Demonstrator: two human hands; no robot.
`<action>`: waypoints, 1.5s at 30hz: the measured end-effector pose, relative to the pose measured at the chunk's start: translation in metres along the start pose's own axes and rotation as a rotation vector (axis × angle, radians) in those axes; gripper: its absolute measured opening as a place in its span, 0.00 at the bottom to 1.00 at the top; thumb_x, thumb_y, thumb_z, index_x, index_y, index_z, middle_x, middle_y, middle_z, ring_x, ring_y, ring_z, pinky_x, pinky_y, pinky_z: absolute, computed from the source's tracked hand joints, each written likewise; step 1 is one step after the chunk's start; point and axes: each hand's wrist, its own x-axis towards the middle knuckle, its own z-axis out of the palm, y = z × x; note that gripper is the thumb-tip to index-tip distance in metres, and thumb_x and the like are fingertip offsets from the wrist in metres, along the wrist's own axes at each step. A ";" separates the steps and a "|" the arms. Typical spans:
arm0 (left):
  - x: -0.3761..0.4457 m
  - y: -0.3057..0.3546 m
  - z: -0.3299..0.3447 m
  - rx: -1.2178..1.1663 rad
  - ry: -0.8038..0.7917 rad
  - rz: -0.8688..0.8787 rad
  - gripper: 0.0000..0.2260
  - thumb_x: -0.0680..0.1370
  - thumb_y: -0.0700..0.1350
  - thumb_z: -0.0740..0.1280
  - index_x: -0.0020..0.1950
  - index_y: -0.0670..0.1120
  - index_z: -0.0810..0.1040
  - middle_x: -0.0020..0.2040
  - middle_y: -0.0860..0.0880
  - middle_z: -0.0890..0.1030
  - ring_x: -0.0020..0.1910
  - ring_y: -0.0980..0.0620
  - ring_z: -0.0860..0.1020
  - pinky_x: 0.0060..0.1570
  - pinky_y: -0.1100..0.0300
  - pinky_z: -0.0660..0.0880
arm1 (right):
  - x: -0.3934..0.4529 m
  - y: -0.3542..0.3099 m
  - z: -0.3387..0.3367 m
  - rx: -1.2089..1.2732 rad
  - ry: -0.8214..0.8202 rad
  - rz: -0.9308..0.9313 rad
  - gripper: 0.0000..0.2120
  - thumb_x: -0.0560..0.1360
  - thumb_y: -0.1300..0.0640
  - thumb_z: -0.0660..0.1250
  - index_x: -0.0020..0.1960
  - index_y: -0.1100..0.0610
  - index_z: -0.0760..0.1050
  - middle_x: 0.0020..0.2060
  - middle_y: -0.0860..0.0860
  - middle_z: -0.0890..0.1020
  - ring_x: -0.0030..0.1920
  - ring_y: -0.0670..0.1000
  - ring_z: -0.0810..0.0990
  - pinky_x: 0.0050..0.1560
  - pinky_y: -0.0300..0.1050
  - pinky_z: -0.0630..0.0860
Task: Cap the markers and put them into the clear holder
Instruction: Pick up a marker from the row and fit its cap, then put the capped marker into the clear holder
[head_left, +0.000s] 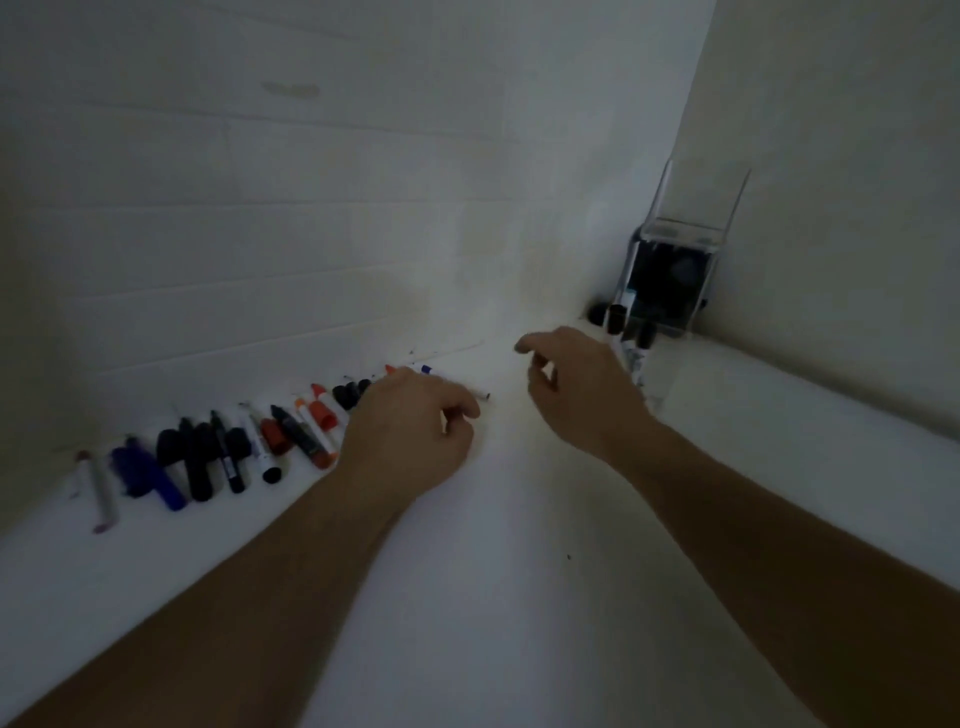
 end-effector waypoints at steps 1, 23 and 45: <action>0.002 -0.003 -0.003 0.055 0.032 -0.043 0.12 0.72 0.47 0.65 0.49 0.57 0.85 0.43 0.57 0.85 0.47 0.51 0.77 0.52 0.54 0.75 | 0.006 -0.004 0.014 0.018 -0.039 0.015 0.14 0.78 0.59 0.65 0.63 0.51 0.78 0.52 0.49 0.80 0.43 0.45 0.72 0.54 0.40 0.72; 0.010 -0.020 0.009 0.225 0.110 -0.284 0.12 0.74 0.48 0.63 0.50 0.60 0.83 0.51 0.58 0.82 0.54 0.47 0.74 0.55 0.50 0.72 | -0.025 0.011 0.037 0.061 -0.200 0.263 0.08 0.85 0.56 0.53 0.57 0.54 0.70 0.33 0.50 0.75 0.30 0.51 0.73 0.29 0.46 0.67; 0.102 -0.019 0.005 0.767 -0.666 -0.400 0.23 0.71 0.63 0.64 0.60 0.52 0.78 0.61 0.44 0.73 0.63 0.40 0.66 0.60 0.46 0.64 | -0.027 0.022 0.025 0.427 -0.163 0.343 0.13 0.85 0.54 0.53 0.60 0.54 0.74 0.39 0.52 0.78 0.35 0.51 0.74 0.37 0.48 0.71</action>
